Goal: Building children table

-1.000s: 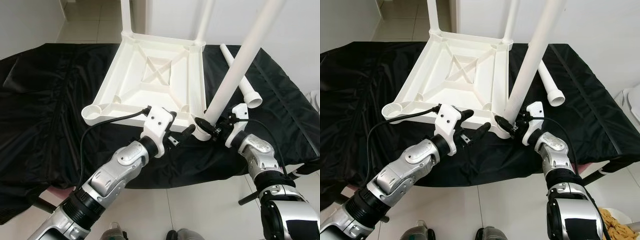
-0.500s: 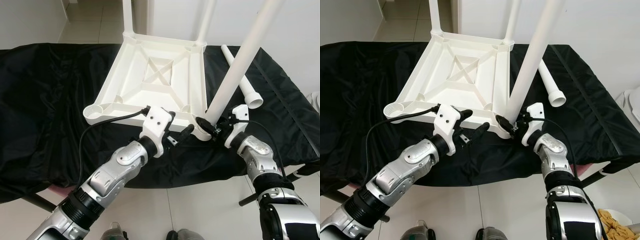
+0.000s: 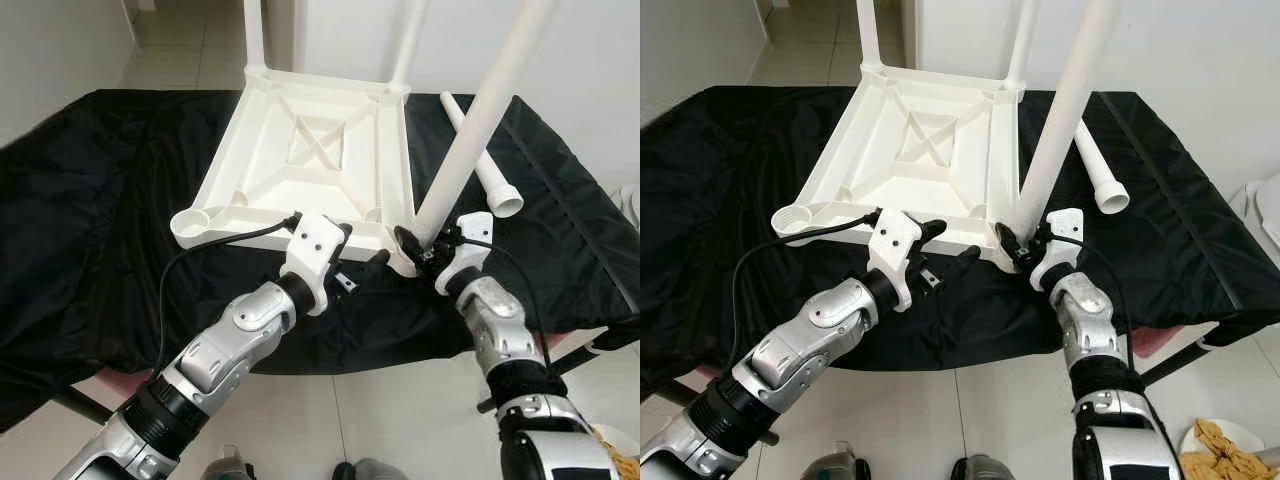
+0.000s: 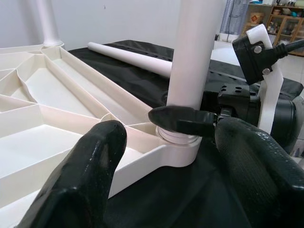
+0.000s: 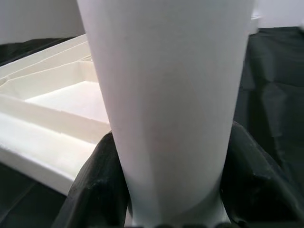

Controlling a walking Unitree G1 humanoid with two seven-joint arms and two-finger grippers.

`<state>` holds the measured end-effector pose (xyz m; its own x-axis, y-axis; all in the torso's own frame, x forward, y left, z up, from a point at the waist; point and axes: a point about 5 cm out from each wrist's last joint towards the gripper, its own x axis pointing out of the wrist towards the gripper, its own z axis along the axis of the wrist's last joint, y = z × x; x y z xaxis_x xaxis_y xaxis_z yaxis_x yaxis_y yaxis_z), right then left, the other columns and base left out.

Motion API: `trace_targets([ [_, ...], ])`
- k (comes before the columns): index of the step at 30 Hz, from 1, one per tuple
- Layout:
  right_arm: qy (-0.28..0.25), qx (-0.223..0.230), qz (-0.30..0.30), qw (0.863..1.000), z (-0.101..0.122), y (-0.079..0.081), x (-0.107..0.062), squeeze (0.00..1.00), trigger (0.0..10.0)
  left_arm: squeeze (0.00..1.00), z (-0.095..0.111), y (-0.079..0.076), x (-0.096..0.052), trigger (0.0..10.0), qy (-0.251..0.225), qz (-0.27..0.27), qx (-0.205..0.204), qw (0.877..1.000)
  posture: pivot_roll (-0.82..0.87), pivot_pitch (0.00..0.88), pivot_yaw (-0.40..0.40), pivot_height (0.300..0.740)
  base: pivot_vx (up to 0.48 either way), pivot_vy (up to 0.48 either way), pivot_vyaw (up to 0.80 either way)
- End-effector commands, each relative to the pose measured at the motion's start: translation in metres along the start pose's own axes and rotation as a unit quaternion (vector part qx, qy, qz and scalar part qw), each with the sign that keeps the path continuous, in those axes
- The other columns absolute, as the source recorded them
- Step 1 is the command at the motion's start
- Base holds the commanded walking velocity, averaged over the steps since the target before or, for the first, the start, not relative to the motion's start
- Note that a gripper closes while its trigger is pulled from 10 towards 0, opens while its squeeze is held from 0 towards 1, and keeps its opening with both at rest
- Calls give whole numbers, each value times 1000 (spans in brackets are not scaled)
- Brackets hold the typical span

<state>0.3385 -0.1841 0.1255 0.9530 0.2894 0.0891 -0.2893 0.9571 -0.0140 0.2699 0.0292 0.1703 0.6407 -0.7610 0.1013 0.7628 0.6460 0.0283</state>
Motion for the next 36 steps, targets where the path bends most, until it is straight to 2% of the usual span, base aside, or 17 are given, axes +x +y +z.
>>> trace_targets([
  [1,12,15,-45,999,-5,-6,-5,0,10000,0,-1,-14,0,10000,1,-139,11,990,-6,21,-28,740,0,0,0],
  [6,-1,28,-90,996,-2,9,-8,0,10000,0,-1,-15,-1,10000,2,-139,9,990,-4,21,-29,740,0,0,0],
  [13,6,27,-192,981,-5,19,-19,0,10000,0,-3,-17,-2,10000,4,-140,6,990,-4,25,-32,740,0,0,0],
  [15,7,27,-201,979,-5,20,-20,0,10000,0,-3,-17,-2,10000,5,-140,6,990,-4,25,-32,740,0,0,0],
  [18,4,21,-262,965,-4,26,-29,0,10000,0,-4,-18,-2,10000,5,-141,3,990,-5,29,-35,740,0,0,0],
  [23,21,26,-276,961,-8,32,-32,0,10000,0,-4,-19,-2,10000,5,-141,2,990,-5,30,-39,740,0,0,0],
  [27,25,33,-285,958,-8,29,-35,0,10000,0,-4,-19,-2,10000,4,-140,1,990,-8,31,-40,740,0,0,0],
  [28,23,33,-283,958,-7,28,-35,149,10000,0,-4,-20,-2,10000,4,-140,1,990,-9,30,-40,740,0,0,0],
  [30,22,33,-281,959,-6,27,-35,149,10000,0,-4,-20,-2,10000,4,-141,0,990,-9,30,-40,740,0,0,0],
  [31,8,38,-260,965,-1,27,-34,1000,10000,0,-4,-20,-2,10000,4,-141,1,990,-10,31,-38,740,0,0,0],
  [36,2,46,-238,970,3,27,-31,1000,10000,0,-4,-20,-1,10000,3,-141,1,990,-11,33,-39,740,0,0,0],
])
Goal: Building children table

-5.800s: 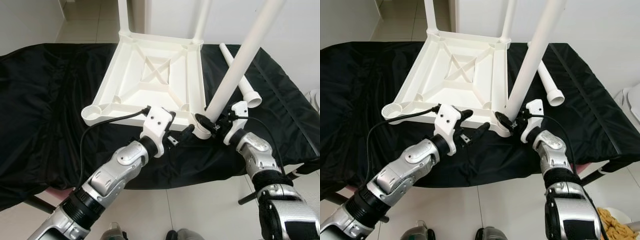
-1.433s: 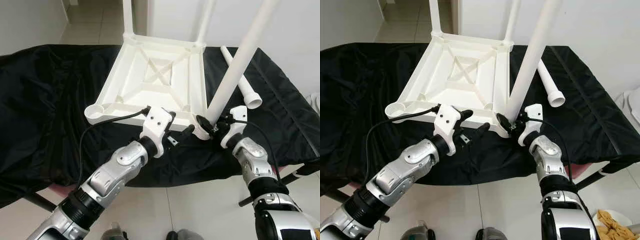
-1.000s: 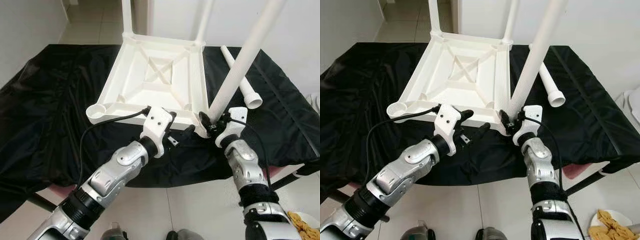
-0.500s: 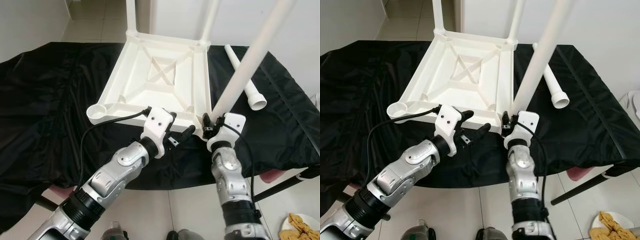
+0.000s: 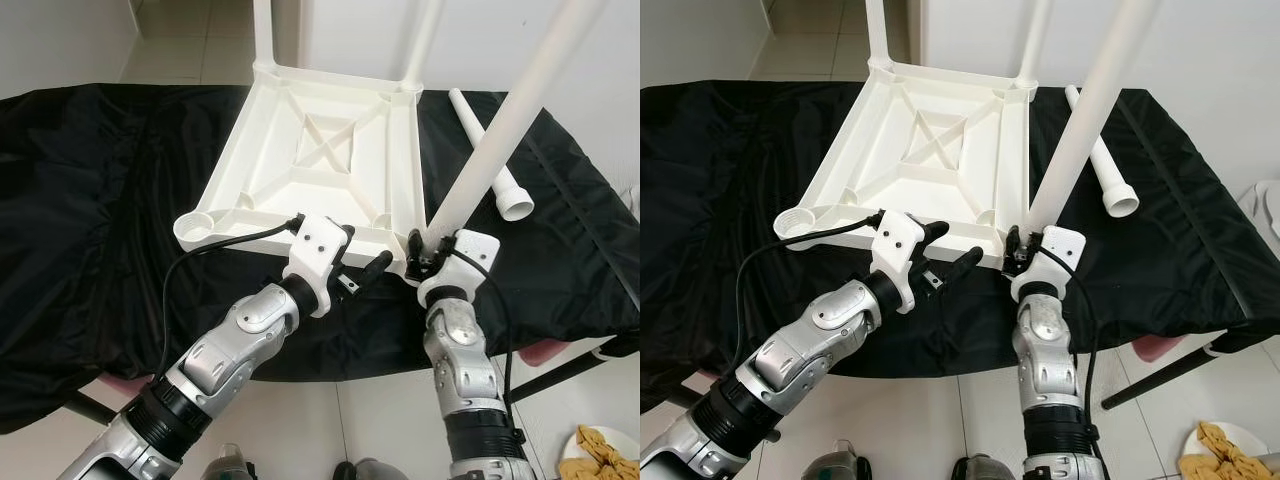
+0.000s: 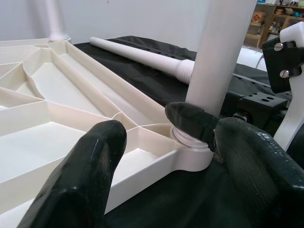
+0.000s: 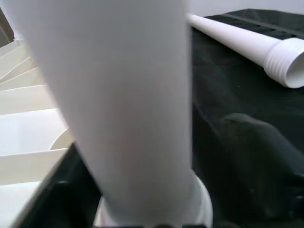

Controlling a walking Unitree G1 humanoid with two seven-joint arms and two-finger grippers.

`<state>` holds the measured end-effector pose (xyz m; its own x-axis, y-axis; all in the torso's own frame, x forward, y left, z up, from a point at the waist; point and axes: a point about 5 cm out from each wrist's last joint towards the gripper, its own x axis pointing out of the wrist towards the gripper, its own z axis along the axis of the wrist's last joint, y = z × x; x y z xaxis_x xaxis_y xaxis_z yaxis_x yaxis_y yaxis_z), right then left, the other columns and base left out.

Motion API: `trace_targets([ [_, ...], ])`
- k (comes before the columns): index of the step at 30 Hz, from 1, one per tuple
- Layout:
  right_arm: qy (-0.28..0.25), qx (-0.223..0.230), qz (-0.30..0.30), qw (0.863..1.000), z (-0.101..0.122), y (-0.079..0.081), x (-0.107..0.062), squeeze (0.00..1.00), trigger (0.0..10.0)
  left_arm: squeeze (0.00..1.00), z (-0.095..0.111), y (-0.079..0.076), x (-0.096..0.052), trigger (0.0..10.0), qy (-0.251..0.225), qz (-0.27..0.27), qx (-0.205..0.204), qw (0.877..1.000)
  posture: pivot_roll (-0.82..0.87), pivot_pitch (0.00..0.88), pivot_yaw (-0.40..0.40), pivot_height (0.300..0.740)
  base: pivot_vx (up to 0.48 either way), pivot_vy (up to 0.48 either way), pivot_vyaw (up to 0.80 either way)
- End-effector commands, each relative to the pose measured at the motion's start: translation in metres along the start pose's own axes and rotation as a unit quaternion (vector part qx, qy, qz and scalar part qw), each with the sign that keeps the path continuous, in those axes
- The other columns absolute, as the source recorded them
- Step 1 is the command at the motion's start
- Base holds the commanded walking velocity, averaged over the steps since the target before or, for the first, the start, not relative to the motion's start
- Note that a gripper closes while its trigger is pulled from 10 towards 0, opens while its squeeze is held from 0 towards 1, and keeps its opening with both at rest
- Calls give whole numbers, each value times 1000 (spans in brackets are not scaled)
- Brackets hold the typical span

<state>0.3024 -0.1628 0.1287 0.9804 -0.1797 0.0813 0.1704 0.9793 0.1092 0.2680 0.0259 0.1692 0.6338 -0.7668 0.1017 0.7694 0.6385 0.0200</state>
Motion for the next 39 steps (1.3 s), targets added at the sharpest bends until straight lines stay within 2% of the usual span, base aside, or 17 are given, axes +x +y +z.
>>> trace_targets([
  [1,10,4,-4,1000,-3,-6,-1,1000,10000,0,-3,-16,-2,10000,4,-137,5,991,-11,33,-39,740,0,0,0],
  [2,11,5,-3,1000,-2,-6,-1,1000,10000,0,-3,-16,-2,10000,4,-137,5,991,-11,33,-39,740,0,0,0],
  [4,3,15,50,999,2,-3,2,1000,10000,0,-3,-16,-3,10000,5,-136,6,991,-11,37,-39,740,0,0,0],
  [5,3,15,50,999,2,-3,2,1000,10000,0,-3,-16,-3,10000,5,-136,6,991,-11,37,-39,740,0,0,0],
  [6,0,20,94,995,4,0,2,1000,10000,0,-3,-16,-3,10000,5,-135,6,991,-9,41,-40,740,0,0,0],
  [7,0,20,94,995,4,0,2,1000,10000,0,-3,-16,-3,10000,5,-135,6,991,-9,41,-40,740,0,0,0],
  [8,3,22,133,991,4,2,2,1000,10000,0,-3,-15,-3,10000,5,-134,6,991,-9,41,-40,740,0,0,0],
  [11,8,19,160,987,3,1,2,1000,10000,0,-3,-15,-3,10000,5,-133,6,991,-9,44,-41,740,0,0,0],
  [12,16,23,184,983,0,-2,3,0,10000,0,-3,-15,-3,10000,5,-132,6,991,-7,46,-42,740,0,0,0],
  [14,16,23,184,983,0,-2,3,0,10000,0,-3,-15,-3,10000,5,-132,6,991,-7,46,-42,740,0,0,0],
  [16,26,10,232,972,-2,-12,7,0,10000,0,-3,-15,-3,10000,4,-130,5,991,-5,49,-42,740,0,0,0],
  [18,28,-14,295,955,0,-20,11,0,10000,0,-2,-13,-4,10000,5,-128,5,992,-6,52,-34,740,0,0,0],
  [21,29,-30,335,941,2,-23,14,0,10000,0,-2,-12,-4,10000,5,-128,6,992,-8,51,-28,740,0,0,0],
  [26,26,-40,345,937,6,-28,21,0,10000,0,-1,-11,-3,10000,4,-128,8,992,-8,50,-27,740,0,0,0],
  [31,35,-54,382,922,12,-35,36,0,10000,0,1,-8,-2,10000,3,-126,13,992,-2,46,-25,740,0,0,0],
  [39,38,-71,390,917,13,-34,47,0,10000,0,2,-7,-2,10000,2,-124,14,992,2,43,-24,740,0,0,0],
])
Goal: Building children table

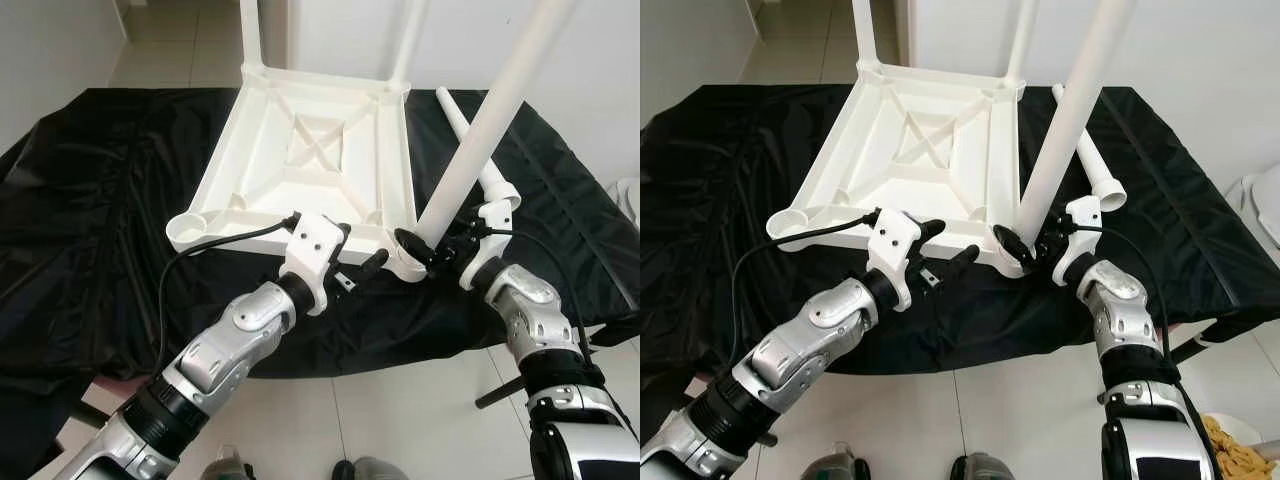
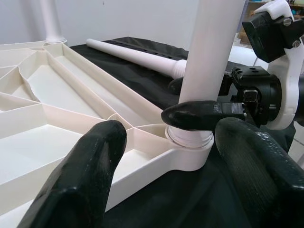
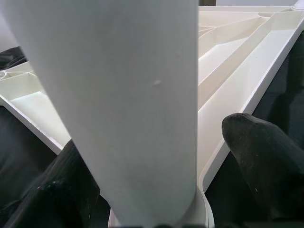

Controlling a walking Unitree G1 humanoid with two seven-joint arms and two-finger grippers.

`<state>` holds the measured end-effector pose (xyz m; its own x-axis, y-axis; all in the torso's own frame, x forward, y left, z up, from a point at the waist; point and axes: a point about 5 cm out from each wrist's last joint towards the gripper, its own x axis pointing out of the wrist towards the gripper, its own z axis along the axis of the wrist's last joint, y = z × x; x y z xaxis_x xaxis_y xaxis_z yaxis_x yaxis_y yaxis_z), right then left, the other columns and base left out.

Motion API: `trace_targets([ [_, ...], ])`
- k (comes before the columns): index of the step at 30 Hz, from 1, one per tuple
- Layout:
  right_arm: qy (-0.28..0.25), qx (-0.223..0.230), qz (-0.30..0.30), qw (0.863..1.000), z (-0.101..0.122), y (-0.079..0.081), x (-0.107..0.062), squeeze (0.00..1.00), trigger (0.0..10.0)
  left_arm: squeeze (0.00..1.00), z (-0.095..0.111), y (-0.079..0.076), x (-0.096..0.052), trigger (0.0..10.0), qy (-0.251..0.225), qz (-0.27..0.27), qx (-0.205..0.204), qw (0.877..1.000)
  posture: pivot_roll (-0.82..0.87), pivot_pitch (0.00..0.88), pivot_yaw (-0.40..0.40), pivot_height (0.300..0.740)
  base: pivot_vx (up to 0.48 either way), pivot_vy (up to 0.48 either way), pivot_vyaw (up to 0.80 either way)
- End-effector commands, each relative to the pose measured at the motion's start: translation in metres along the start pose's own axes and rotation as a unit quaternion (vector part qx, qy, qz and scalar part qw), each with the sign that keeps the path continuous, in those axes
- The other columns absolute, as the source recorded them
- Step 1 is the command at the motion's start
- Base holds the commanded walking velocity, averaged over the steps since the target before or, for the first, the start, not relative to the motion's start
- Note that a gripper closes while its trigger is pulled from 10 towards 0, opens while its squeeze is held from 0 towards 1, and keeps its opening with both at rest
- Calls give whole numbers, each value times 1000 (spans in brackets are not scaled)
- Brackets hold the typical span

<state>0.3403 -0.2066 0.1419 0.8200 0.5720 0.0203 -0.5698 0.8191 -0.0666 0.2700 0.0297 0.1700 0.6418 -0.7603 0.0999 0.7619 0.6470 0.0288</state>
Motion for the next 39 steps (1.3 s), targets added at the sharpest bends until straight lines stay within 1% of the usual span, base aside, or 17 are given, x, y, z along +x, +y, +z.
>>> trace_targets([
  [1,4,-8,7,1000,0,0,1,0,10000,0,1,-11,-1,10000,0,-129,9,992,2,43,-24,740,0,0,0],
  [5,11,-7,15,1000,-5,2,4,0,10000,0,1,-11,0,10000,-1,-129,10,992,3,41,-25,740,0,0,0],
  [8,19,-5,22,1000,-12,5,6,0,10000,0,1,-11,0,10000,-1,-129,10,992,4,41,-25,740,0,0,0],
  [9,21,-3,24,999,-13,6,6,0,5647,0,2,-11,0,10000,-1,-128,10,992,5,40,-26,740,0,0,0],
  [12,21,-2,27,999,-14,6,6,0,5647,0,2,-11,0,10000,-1,-128,10,992,5,40,-26,740,0,0,0],
  [13,24,-1,30,999,-17,6,6,0,0,0,2,-10,0,10000,-1,-128,11,992,6,39,-27,740,0,0,0],
  [17,28,-2,36,999,-21,5,4,0,0,0,2,-10,0,10000,-2,-127,11,992,3,39,-27,740,0,0,0],
  [30,29,-11,40,999,-21,1,-1,0,0,0,2,-10,1,10000,-3,-128,11,992,-3,38,-27,740,0,0,0],
  [31,30,-16,37,999,-21,1,-1,0,3922,0,2,-10,1,10000,-4,-128,11,992,-2,39,-29,740,0,0,0],
  [32,30,-16,37,999,-21,1,-1,0,3922,0,2,-10,1,10000,-4,-128,11,992,-2,39,-29,740,0,0,0],
  [33,31,-15,33,999,-23,1,-2,0,10000,0,2,-10,1,10000,-4,-128,11,992,0,42,-31,740,0,0,0],
  [35,31,-14,30,999,-24,2,-2,0,10000,0,2,-10,1,10000,-4,-127,10,992,0,42,-31,740,0,0,0],
  [37,17,-3,12,1000,-24,6,-1,0,10000,0,1,-11,0,10000,-3,-127,9,992,0,44,-32,740,0,0,0],
  [38,17,-3,12,1000,-24,6,-1,0,10000,0,1,-11,0,10000,-3,-127,9,992,0,44,-32,740,0,0,0],
  [39,11,-4,-4,1000,-25,9,0,0,10000,0,1,-12,0,10000,-2,-128,9,992,1,45,-34,740,0,0,0],
])
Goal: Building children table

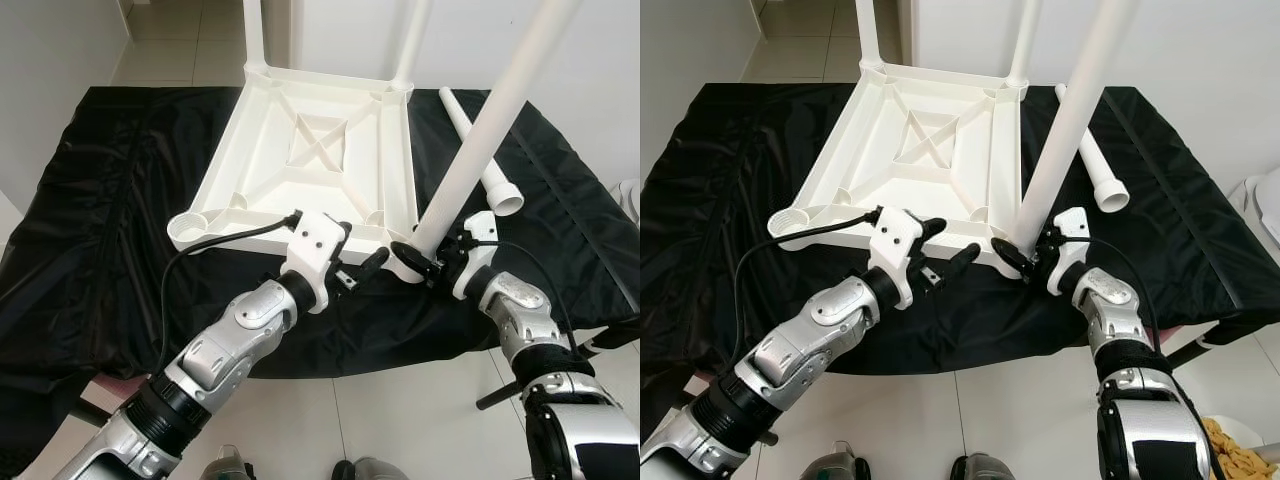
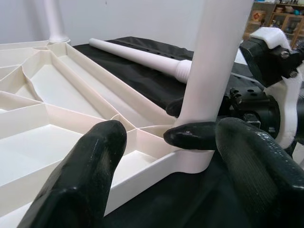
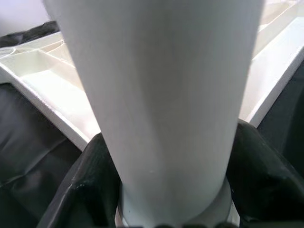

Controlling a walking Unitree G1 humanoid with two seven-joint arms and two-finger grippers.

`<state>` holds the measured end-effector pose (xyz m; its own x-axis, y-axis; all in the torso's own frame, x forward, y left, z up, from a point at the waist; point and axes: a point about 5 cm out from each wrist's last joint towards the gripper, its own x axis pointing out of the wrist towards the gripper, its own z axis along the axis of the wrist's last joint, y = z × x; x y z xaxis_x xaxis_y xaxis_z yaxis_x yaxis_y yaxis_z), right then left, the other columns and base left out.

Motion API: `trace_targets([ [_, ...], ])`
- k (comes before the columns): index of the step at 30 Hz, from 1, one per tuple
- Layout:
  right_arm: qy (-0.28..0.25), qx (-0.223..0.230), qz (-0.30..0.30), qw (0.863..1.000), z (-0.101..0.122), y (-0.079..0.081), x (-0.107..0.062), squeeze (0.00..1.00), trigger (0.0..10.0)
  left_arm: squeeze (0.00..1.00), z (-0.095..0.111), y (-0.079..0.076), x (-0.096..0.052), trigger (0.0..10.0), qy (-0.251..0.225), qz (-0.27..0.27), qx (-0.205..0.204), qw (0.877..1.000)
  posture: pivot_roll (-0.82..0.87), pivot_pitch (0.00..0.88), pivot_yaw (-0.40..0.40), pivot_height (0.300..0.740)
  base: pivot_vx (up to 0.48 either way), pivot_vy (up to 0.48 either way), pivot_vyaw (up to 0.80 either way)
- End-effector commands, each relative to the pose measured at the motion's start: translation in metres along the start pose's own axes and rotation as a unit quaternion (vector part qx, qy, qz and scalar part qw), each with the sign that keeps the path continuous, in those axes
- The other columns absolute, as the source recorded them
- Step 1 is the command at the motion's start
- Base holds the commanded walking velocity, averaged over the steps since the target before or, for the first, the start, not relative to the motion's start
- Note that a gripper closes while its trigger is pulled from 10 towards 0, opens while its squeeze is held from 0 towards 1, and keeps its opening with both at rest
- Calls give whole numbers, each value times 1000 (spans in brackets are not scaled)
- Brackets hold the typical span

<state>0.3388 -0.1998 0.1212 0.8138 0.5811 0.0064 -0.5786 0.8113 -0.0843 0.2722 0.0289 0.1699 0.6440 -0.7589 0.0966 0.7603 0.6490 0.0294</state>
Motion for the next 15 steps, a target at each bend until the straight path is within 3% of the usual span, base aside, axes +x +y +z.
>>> trace_targets([
  [1,2,4,-22,1000,-4,3,-1,0,10000,0,1,-13,-3,10000,-3,-129,8,992,1,45,-34,740,0,0,0],
  [12,1,15,-91,996,-5,21,6,0,10000,0,0,-16,-3,10000,-2,-134,5,991,-5,42,-33,740,0,0,0],
  [15,-4,26,-140,990,-2,25,8,0,10000,0,0,-17,-3,10000,-2,-136,5,991,-7,40,-33,740,0,0,0],
])
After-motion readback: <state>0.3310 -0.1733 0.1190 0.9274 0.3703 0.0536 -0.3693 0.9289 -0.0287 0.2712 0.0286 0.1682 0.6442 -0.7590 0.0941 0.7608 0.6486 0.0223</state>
